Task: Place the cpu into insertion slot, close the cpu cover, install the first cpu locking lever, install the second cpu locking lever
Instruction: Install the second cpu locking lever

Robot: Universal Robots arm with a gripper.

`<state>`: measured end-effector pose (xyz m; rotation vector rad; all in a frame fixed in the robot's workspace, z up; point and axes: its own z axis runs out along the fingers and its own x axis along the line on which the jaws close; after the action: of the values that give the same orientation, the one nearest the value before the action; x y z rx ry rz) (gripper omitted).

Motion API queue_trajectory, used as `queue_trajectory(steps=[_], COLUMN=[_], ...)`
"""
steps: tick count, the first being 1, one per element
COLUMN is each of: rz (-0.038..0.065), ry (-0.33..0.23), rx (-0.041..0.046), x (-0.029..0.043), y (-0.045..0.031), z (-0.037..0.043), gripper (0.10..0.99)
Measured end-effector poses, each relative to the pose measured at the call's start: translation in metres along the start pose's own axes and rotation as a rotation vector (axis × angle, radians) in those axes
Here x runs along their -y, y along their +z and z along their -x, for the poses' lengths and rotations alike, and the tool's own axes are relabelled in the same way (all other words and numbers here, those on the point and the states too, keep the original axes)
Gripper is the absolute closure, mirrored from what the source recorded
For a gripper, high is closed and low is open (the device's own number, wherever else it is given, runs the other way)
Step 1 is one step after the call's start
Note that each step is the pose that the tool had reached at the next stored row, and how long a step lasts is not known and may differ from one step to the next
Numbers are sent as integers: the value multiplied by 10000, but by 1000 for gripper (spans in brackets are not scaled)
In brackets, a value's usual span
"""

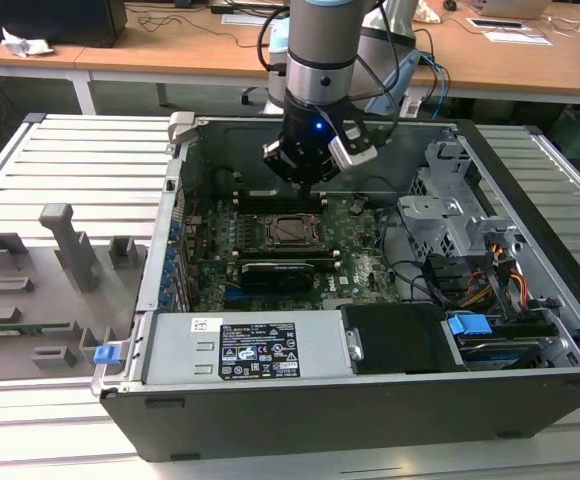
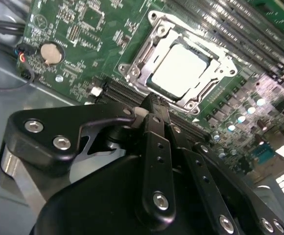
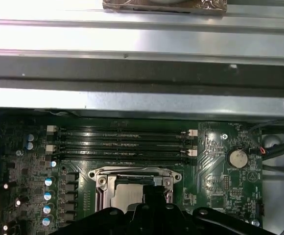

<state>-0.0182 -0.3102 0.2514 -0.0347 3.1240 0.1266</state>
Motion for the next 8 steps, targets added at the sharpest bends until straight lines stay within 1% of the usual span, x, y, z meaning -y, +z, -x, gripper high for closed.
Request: queue_trajectory(steps=[4,6,8], rz=[0,-1,2], ry=[0,0,2], rx=[0,-3,-28], x=[94,130,151], y=[-3,3,16], z=[-2,-3,-4], gripper=[980,980,980])
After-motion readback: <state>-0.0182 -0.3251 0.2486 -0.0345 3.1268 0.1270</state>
